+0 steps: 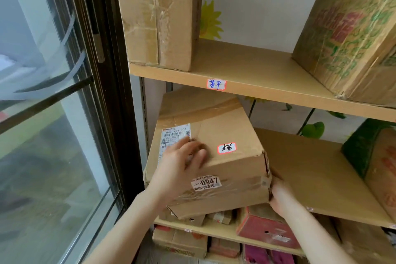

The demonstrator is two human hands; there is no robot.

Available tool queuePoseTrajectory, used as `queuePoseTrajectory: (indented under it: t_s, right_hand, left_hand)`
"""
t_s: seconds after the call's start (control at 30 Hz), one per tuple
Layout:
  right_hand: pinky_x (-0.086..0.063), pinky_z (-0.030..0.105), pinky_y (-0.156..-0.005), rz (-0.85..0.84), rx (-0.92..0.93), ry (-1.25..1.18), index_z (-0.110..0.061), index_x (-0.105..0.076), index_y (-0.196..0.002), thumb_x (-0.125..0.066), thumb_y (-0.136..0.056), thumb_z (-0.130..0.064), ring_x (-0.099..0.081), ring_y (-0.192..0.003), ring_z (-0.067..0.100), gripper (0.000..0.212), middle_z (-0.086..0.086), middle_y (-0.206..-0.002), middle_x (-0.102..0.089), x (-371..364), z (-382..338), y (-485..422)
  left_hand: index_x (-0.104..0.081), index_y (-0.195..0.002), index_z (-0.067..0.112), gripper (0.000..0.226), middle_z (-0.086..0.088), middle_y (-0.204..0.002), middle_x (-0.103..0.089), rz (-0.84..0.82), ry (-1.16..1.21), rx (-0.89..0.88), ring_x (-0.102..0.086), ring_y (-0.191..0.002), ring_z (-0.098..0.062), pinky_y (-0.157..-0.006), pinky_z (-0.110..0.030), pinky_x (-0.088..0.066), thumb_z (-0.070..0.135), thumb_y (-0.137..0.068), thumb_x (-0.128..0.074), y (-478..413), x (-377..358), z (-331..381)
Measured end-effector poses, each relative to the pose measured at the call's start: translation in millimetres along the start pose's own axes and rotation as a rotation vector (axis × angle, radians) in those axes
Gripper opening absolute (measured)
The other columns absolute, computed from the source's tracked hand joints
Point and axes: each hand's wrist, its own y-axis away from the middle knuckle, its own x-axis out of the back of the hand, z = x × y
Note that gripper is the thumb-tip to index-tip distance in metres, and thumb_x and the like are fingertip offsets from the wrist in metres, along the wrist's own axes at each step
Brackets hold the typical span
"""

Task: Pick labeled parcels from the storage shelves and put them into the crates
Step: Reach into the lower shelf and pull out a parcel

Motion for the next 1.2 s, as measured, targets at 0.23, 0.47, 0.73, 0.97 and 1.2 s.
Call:
queuePoseTrajectory:
  t_s: [0.23, 0.47, 0.73, 0.97, 1.2]
  right_hand:
    - [-0.047, 0.029, -0.045, 0.034, -0.077, 0.041, -0.002, -0.058, -0.111, -0.037, -0.098, -0.015, -0.056, -0.060, 0.022, 0.027, 0.007, -0.068, -0.060, -5, 7, 0]
    - [-0.039, 0.021, -0.024, 0.021, -0.173, -0.146, -0.010, -0.054, -0.072, -0.033, -0.101, -0.018, -0.054, -0.027, 0.013, 0.037, 0.001, -0.036, -0.058, -16, 14, 5]
    - [-0.048, 0.023, -0.035, 0.032, -0.157, -0.228, -0.019, -0.060, -0.075, -0.046, -0.094, -0.035, -0.059, -0.034, 0.015, 0.029, -0.002, -0.042, -0.062, -69, -17, -29]
    - [-0.048, 0.032, -0.062, -0.016, -0.194, -0.264, -0.019, -0.059, -0.081, -0.046, -0.092, -0.045, -0.058, -0.067, 0.022, 0.032, 0.003, -0.066, -0.067, -113, -3, -53]
    - [-0.052, 0.031, -0.057, 0.042, -0.164, -0.314, -0.021, -0.061, -0.078, -0.049, -0.092, -0.039, -0.059, -0.067, 0.019, 0.026, 0.000, -0.069, -0.066, -119, 8, -54]
  left_hand:
    - [-0.051, -0.118, 0.007, 0.051, 0.000, -0.103, -0.059, 0.028, 0.033, 0.564, -0.054, -0.083, -0.012, -0.062, -0.022, -0.043, 0.048, -0.088, -0.051, 0, 23, -37]
    - [-0.067, -0.088, 0.010, 0.030, -0.003, -0.082, -0.070, 0.026, 0.384, 0.441, -0.065, -0.073, -0.017, -0.066, -0.031, -0.052, 0.036, -0.091, -0.054, -1, 19, -45]
    - [-0.061, -0.115, 0.014, 0.036, -0.002, -0.105, -0.066, 0.071, 0.590, 0.472, -0.060, -0.098, -0.018, -0.084, -0.030, -0.047, 0.038, -0.096, -0.042, -49, 34, -60]
    - [-0.053, -0.107, 0.008, 0.032, 0.008, -0.082, -0.051, 0.321, 0.412, 0.513, -0.048, -0.073, -0.004, -0.059, -0.018, -0.036, 0.034, -0.097, -0.038, -65, 19, -92]
    - [-0.056, -0.087, 0.016, 0.039, 0.005, -0.082, -0.056, 0.429, 0.599, 0.501, -0.051, -0.076, -0.009, -0.067, -0.022, -0.039, 0.043, -0.098, -0.029, -57, 18, -112]
